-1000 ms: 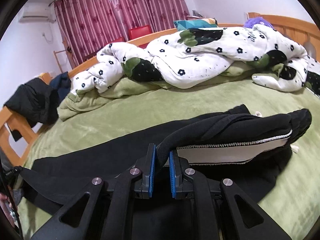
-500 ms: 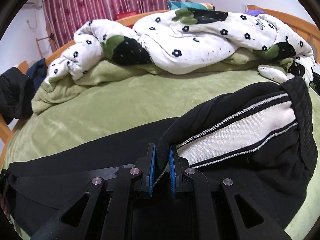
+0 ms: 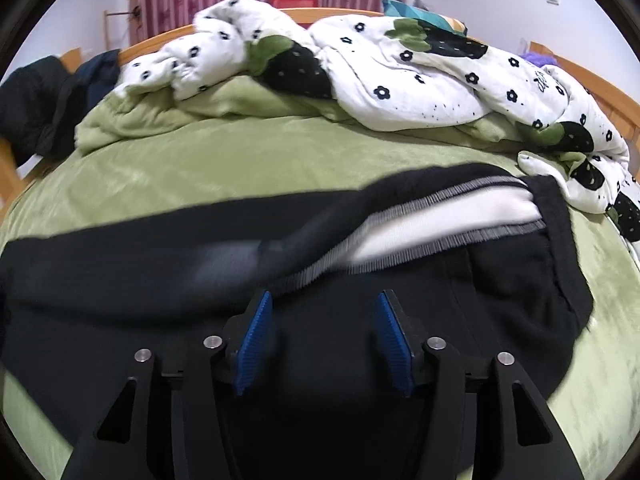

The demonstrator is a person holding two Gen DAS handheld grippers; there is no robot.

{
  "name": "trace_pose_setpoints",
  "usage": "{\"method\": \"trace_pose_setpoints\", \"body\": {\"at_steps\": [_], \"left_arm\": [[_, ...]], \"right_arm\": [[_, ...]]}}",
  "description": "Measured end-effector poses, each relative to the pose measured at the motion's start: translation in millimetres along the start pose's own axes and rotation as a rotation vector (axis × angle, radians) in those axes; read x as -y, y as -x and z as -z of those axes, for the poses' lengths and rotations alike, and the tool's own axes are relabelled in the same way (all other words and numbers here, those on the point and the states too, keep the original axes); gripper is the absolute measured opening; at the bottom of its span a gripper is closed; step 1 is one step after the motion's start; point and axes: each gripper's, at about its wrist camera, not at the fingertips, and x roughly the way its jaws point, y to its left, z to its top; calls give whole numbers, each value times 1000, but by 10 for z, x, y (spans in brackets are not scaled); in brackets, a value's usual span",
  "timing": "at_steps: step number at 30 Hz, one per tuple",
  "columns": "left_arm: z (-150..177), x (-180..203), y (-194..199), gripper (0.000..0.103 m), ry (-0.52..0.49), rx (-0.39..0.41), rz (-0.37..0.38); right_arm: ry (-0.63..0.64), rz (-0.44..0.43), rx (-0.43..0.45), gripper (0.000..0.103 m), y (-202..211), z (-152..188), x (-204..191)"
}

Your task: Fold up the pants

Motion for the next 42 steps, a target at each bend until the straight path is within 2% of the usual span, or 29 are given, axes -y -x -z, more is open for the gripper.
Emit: {"method": "trace_pose_setpoints", "body": {"at_steps": [4, 9, 12, 14, 20, 24, 27, 29, 30, 31, 32, 33, 34, 35, 37, 42], "left_arm": [[479, -117, 336, 67, 4, -20, 64], [1039, -316, 462, 67, 126, -101, 173], [1206, -401, 438, 67, 193, -117, 238], [1194, -476, 418, 67, 251, -100, 271], [1033, -706, 91, 67, 486, -105, 361], [926, -759, -76, 67, 553, -81, 366], [799, -781, -197, 65, 588, -75, 338], [718, -782, -263, 65, 605, -75, 312], [681, -770, -290, 62, 609, -72, 297], [649, -762, -320, 56, 611, -71, 272], [623, -743, -349, 52, 611, -72, 249], [603, -736, -368, 44, 611, -73, 224], [579, -728, -383, 32, 613, -72, 188], [575, -740, -380, 26, 620, -66, 160], [573, -748, -355, 13, 606, -61, 164], [644, -745, -95, 11, 508, -23, 166]], "right_arm": [[-26, -14, -8, 58, 333, 364, 189], [-169, -57, -30, 64, 561, 826, 623], [-246, -97, -67, 64, 544, 1024, 827], [-299, -114, -83, 64, 508, 1128, 952], [-447, -207, -102, 64, 266, 1158, 1142], [-501, -221, -73, 65, 80, 1059, 1163], [-534, -243, -64, 64, -94, 903, 1178], [-558, -251, -61, 58, -208, 803, 1209], [-576, -250, -63, 56, -296, 734, 1225], [-589, -248, -67, 50, -368, 682, 1242], [-599, -240, -73, 38, -435, 637, 1257], [-613, -228, -77, 30, -492, 607, 1273], [-625, -229, -79, 19, -529, 587, 1291], [-636, -235, -77, 14, -540, 574, 1309], [-663, -248, -56, 11, -483, 573, 1340], [-708, -295, 4, 7, -177, 663, 1423]]}}
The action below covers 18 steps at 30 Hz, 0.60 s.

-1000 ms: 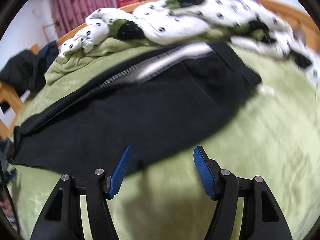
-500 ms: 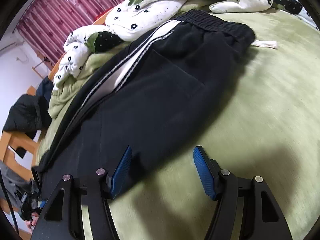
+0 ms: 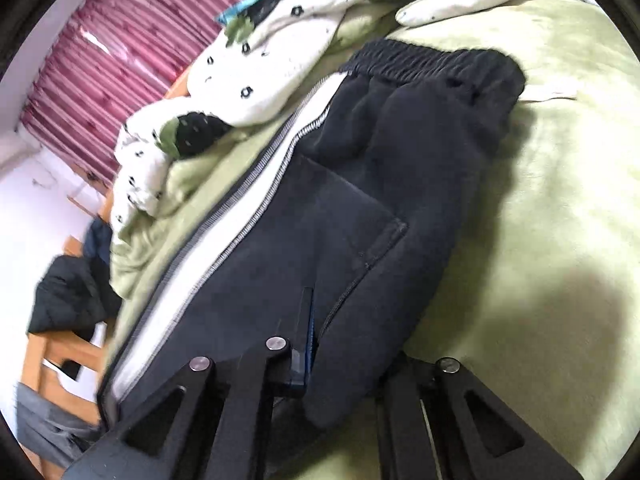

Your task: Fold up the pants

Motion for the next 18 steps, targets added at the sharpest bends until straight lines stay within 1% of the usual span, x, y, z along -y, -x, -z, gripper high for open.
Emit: {"method": "trace_pose_setpoints", "body": {"at_steps": [1, 3, 6, 9, 12, 13, 16, 18], "left_arm": [[46, 2, 94, 11, -30, 1, -2], [116, -35, 228, 11, -55, -5, -4], [297, -138, 459, 11, -94, -44, -1], [534, -323, 741, 11, -141, -81, 1], [797, -483, 1002, 11, -167, -128, 29], [888, -517, 1092, 12, -187, -143, 34], [1103, -549, 1316, 12, -231, -163, 50], [1201, -547, 1361, 12, -255, -173, 46]], "right_arm": [[3, 0, 3, 7, 69, 26, 2], [19, 8, 0, 7, 214, 92, 0], [26, 10, 0, 7, 517, 213, 77], [32, 15, -8, 7, 841, 361, 235], [53, 22, -23, 7, 1228, 550, 447], [69, 33, -25, 7, 1401, 635, 526], [100, 39, -29, 7, 1748, 806, 728], [110, 50, -25, 7, 1873, 906, 841]]}}
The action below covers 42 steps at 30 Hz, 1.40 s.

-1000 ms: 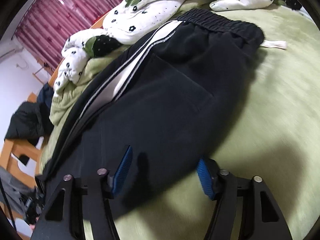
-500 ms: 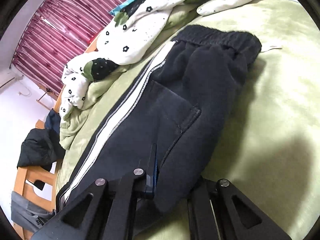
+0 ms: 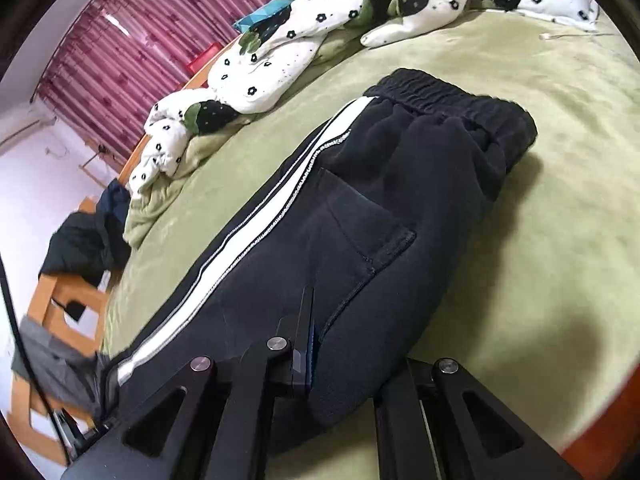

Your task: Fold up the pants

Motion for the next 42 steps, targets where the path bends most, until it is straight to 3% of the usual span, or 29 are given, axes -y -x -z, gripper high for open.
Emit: {"method": "trace_pose_setpoints", "body": {"at_steps": [5, 8, 11, 12, 19, 20, 23, 25, 29, 33, 36, 39, 42], "left_arm": [[112, 12, -77, 16, -2, 17, -55], [159, 0, -6, 22, 0, 14, -59], [197, -21, 88, 36, -16, 6, -72], [229, -47, 133, 41, -22, 7, -79], [378, -49, 414, 42, -44, 6, -122], [398, -37, 452, 42, -47, 14, -126], [492, -4, 637, 42, -66, 56, -155], [514, 40, 746, 42, -91, 90, -182], [435, 81, 836, 42, -122, 143, -193], [238, 89, 683, 42, -143, 152, -205], [117, 94, 530, 42, -158, 154, -202], [-33, 68, 333, 8, -179, 168, -257], [-351, 4, 319, 8, -169, 248, -255]], "right_arm": [[-8, 75, -62, 15, -164, 190, 217], [-24, 52, -10, 31, 14, 226, 309], [-44, 84, 84, 52, 203, 98, 444], [-65, 85, 101, 54, 225, 9, 499], [-260, 67, 80, 61, -162, -537, 811], [-272, 67, 86, 54, -187, -540, 821], [-190, 117, 149, 45, -123, -587, 693], [-160, 102, 188, 45, -15, -620, 695], [-163, 160, 87, 51, -164, -607, 741], [-77, 243, 88, 60, 13, -436, 663], [-34, 283, 61, 60, 167, -293, 595], [6, 343, 60, 60, 375, -153, 516], [24, 392, 78, 60, 528, -95, 407]]}}
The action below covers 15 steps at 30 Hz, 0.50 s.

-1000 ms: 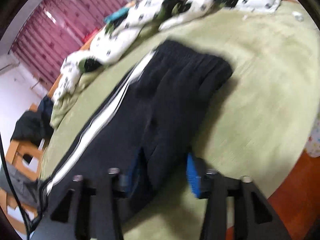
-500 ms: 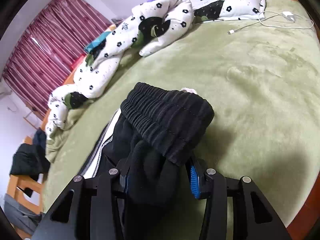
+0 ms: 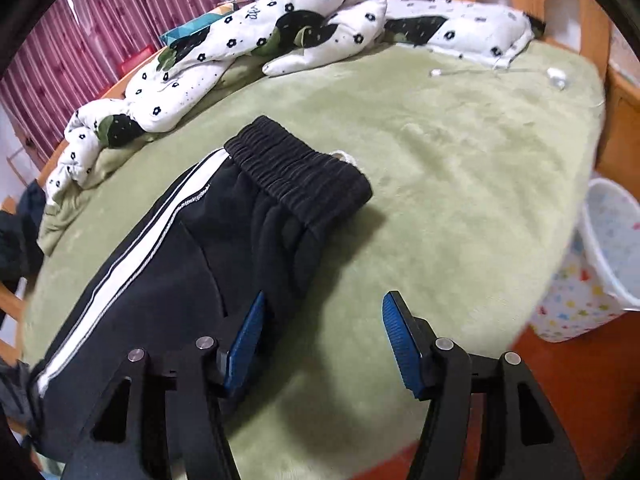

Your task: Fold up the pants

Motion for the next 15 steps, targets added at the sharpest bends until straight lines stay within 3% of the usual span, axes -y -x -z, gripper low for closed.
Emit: {"method": "trace_pose_setpoints", "body": {"at_steps": [5, 7, 11, 12, 13, 15], "left_arm": [[-700, -262, -180, 9, 73, 59, 17], [-884, -336, -317, 12, 62, 26, 14], [-1078, -477, -637, 15, 72, -103, 111], [-1064, -487, -670, 26, 75, -116, 124], [-1048, -498, -701, 47, 77, -126, 146], [-974, -527, -691, 76, 87, -96, 186]], "right_arm": [[26, 24, 27, 60, 139, -59, -213], [42, 15, 32, 60, 157, -84, -369], [75, -4, 35, 60, 119, -120, -666], [92, -12, 35, 60, 99, -121, -770], [104, -17, 34, 60, 86, -114, -839], [131, -26, 32, 60, 49, -103, -984]]}}
